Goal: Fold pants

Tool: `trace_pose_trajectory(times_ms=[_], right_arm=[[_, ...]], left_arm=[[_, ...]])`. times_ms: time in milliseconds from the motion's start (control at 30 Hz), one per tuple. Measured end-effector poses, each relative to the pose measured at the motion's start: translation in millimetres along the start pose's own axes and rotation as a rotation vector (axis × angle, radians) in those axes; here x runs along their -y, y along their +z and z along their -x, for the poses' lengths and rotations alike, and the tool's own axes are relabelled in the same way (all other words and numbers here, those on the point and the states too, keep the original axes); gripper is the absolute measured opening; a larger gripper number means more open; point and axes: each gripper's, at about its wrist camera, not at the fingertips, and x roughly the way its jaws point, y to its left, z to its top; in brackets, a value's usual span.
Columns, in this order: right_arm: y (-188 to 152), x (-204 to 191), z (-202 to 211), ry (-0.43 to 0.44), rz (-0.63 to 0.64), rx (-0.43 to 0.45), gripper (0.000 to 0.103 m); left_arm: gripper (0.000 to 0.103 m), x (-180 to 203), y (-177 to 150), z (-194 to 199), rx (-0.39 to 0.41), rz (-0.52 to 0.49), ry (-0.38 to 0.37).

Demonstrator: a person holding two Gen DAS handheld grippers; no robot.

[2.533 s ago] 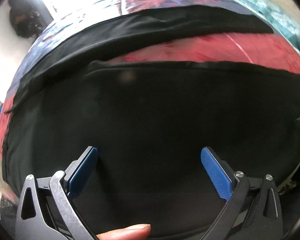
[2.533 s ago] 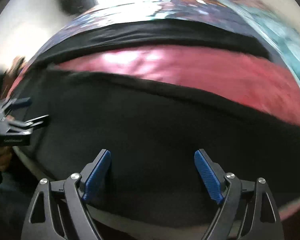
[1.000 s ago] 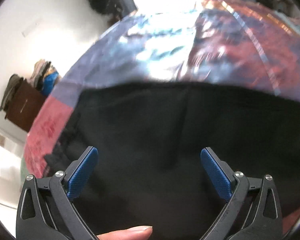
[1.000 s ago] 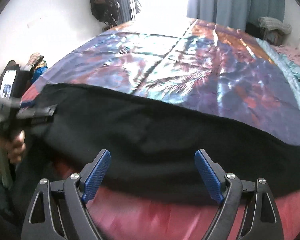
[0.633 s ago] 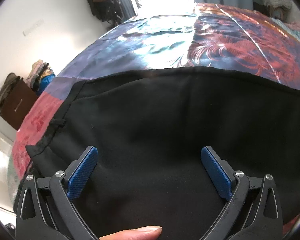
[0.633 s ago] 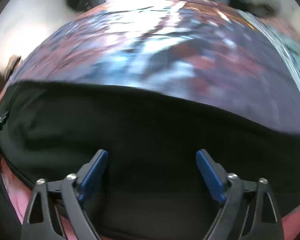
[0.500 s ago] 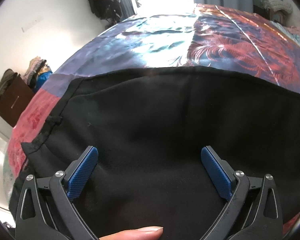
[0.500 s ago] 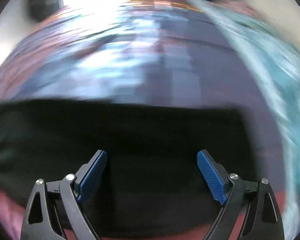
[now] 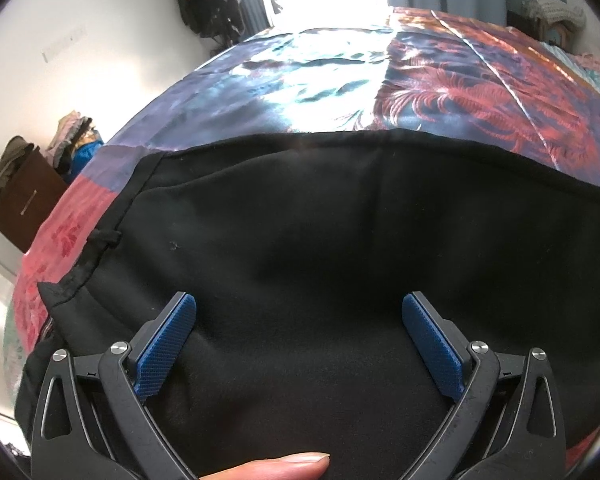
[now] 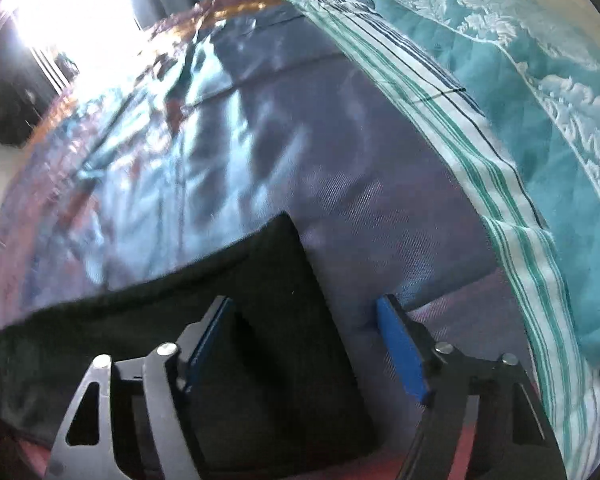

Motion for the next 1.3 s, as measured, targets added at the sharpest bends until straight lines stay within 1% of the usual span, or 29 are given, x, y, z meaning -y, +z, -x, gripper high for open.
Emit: trace_pose_trajectory(times_ms=[33,67,100,133,200,300,400,433,467,500,533,633,700,767,800,833,867,900,933,967,1033,1100,1167,1200,1233,1267,1300], right_arm=[[0,-4,2,0.006,0.015,0.008,0.040],[-2,-5,6,0.009,0.019,0.010,0.019],[-3,-4,11,0.002,0.015,0.011,0.007],[-4,-3,19,0.011,0.014,0.023,0.007],[-12,-8,49,0.044,0.037,0.096,0.007],[-36,-19,98,0.093,0.106,0.189,0.007],[-75,-35,148,0.126,0.195,0.264,0.007],[-88,-40,161,0.124,0.221,0.282,0.007],[-111,-42,181,0.123,0.252,0.308,0.007],[-126,-43,192,0.123,0.265,0.320,0.007],[-150,-44,206,0.120,0.279,0.329,0.007],[-210,-40,223,0.093,0.286,0.326,0.007],[-250,-34,222,0.053,0.277,0.305,0.007],[-281,-22,214,0.020,0.227,0.260,0.007],[-291,-16,208,-0.004,0.195,0.237,0.010],[-303,-10,203,-0.051,0.150,0.208,0.012],[-308,-6,201,-0.079,0.124,0.190,0.021],[-314,1,199,-0.114,0.082,0.157,0.034],[-317,7,201,-0.129,0.041,0.136,0.043],[-320,12,209,-0.141,0.011,0.149,0.057],[-323,19,231,-0.180,-0.028,0.215,0.063],[-324,25,250,-0.210,-0.056,0.245,0.064],[-328,29,271,-0.221,-0.099,0.290,0.066],[-331,29,279,-0.226,-0.116,0.312,0.072],[-337,27,286,-0.232,-0.136,0.333,0.074],[-339,24,290,-0.228,-0.151,0.345,0.077],[-344,17,294,-0.211,-0.162,0.352,0.077]], left_arm=[[0.102,0,0,0,0.000,-0.001,0.001],[0.102,0,0,0,0.000,0.000,0.001],[0.102,0,0,0,0.000,0.001,0.000],[0.102,0,0,0,0.000,-0.001,0.001],[0.102,1,0,1,-0.001,-0.001,0.004],[0.103,0,1,1,-0.006,0.007,0.006],[0.103,1,1,4,0.000,0.003,0.017],[0.103,1,1,4,0.000,0.001,0.019],[0.103,1,2,4,-0.002,0.002,0.018],[0.103,1,2,4,-0.006,0.004,0.014],[0.103,-1,3,3,-0.011,0.009,0.007],[0.103,-7,4,0,-0.039,0.048,-0.029],[0.103,-10,5,-2,-0.061,0.069,-0.053],[0.103,-11,9,-4,-0.093,0.072,-0.071],[0.103,-11,11,-5,-0.110,0.066,-0.075],[0.103,-11,15,-5,-0.141,0.053,-0.081],[0.103,-11,19,-4,-0.176,0.039,-0.088],[0.102,-12,22,-3,-0.200,0.033,-0.096],[0.102,-13,24,2,-0.216,0.038,-0.109],[0.102,-16,25,10,-0.212,0.051,-0.128],[0.102,-21,24,28,-0.192,0.067,-0.171],[0.102,-26,17,52,-0.173,0.066,-0.235],[0.102,-30,8,72,-0.147,0.053,-0.280],[0.102,-32,0,84,-0.126,0.034,-0.302],[0.102,-33,-9,94,-0.109,0.011,-0.313],[0.102,-33,-19,103,-0.094,-0.013,-0.318],[0.102,-33,-33,112,-0.078,-0.045,-0.319]])
